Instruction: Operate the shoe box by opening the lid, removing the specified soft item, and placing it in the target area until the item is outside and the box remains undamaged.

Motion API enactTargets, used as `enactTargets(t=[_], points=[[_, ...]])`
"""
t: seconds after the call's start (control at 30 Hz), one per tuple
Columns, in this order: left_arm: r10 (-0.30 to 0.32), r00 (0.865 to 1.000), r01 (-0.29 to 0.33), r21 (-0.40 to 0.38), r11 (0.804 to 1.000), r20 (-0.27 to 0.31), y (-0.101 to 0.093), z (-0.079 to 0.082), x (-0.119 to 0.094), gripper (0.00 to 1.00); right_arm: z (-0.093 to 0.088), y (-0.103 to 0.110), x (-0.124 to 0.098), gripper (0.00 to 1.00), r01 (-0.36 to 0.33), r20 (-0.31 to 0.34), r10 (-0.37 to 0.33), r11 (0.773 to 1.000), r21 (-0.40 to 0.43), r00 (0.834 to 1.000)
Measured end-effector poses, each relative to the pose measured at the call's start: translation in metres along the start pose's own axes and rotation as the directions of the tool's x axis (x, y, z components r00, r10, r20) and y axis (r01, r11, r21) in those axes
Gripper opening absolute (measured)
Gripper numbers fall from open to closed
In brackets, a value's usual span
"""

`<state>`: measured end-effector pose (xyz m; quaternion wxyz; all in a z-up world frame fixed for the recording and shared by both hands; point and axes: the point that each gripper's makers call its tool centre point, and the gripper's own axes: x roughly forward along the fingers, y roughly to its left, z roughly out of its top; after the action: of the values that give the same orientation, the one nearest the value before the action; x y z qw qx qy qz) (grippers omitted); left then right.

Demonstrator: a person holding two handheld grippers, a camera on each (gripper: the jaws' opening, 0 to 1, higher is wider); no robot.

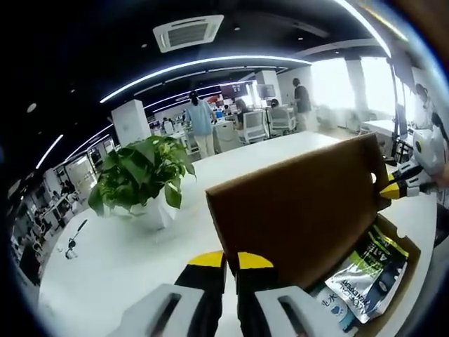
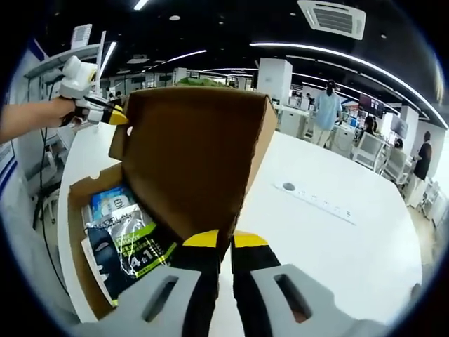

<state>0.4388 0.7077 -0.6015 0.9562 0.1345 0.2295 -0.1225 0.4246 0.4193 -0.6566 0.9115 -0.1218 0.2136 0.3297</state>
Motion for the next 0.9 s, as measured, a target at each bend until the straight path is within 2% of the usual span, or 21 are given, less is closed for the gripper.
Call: enactTargets(t=[0.33,0.53,0.7,0.9], points=[[-0.007,0.999,0.006,-0.017,1.000,-0.046,-0.005,-0.018,0.000,0.09,0.000,-0.002,0.003,0.03,0.006,-0.003,-0.006,1.000,-0.004,1.000],[-0.012,0.996,0.006,-0.067,0.998,-0.089,-0.008,-0.043,-0.003,0.09,0.001,-0.003,0.006,0.03,0.007,-0.014,-0.007,1.000,0.003,1.000],[-0.025,0.991,0.016,-0.073,0.997,-0.128,-0.017,-0.062,-0.001,0.04,0.001,-0.004,0.007,0.03,0.004,-0.021,-0.004,1.000,0.008,1.000],[-0.021,0.993,0.010,-0.093,0.996,-0.118,-0.017,-0.062,0.000,0.03,0.000,-0.006,0.009,0.03,0.002,-0.031,-0.001,1.000,0.027,1.000]])
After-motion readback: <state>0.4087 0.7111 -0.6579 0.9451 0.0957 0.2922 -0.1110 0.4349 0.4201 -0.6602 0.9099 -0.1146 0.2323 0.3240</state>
